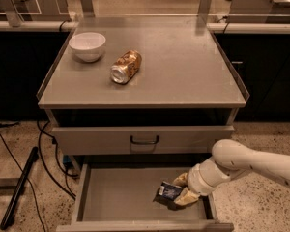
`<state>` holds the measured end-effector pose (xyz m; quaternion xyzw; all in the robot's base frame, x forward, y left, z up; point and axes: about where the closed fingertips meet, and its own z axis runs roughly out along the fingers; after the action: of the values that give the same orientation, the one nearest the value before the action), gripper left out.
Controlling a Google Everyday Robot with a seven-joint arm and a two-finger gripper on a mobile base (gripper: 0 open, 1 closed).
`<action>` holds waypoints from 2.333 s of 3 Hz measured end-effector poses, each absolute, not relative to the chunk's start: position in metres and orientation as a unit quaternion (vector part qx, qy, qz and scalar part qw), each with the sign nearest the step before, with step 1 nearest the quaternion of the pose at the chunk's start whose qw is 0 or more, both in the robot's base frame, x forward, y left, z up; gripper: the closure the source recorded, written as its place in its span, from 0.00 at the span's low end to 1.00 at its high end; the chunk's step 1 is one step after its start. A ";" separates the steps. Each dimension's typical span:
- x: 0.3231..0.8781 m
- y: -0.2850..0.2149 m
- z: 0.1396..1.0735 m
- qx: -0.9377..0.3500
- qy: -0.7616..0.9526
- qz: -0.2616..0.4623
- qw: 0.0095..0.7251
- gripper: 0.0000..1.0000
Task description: Pick rxbar blueberry from middle drawer and place on counter
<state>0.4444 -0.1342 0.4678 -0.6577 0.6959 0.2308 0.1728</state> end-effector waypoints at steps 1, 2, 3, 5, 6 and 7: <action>0.433 -0.142 0.555 -0.669 0.679 0.222 0.205 1.00; 0.440 -0.149 0.630 -0.673 0.665 0.191 0.262 1.00; 0.440 -0.149 0.630 -0.673 0.665 0.191 0.262 1.00; 0.455 -0.148 0.738 -0.679 0.670 0.166 0.249 1.00; 0.465 -0.157 0.808 -0.672 0.683 0.141 0.248 1.00; 0.492 -0.161 0.865 -0.668 0.688 0.118 0.259 1.00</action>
Offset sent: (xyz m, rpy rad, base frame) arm 0.0037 -0.0218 0.2425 0.1132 -0.3259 -0.0040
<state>0.4921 -0.1615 0.8654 -0.6678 0.6879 0.1177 0.2587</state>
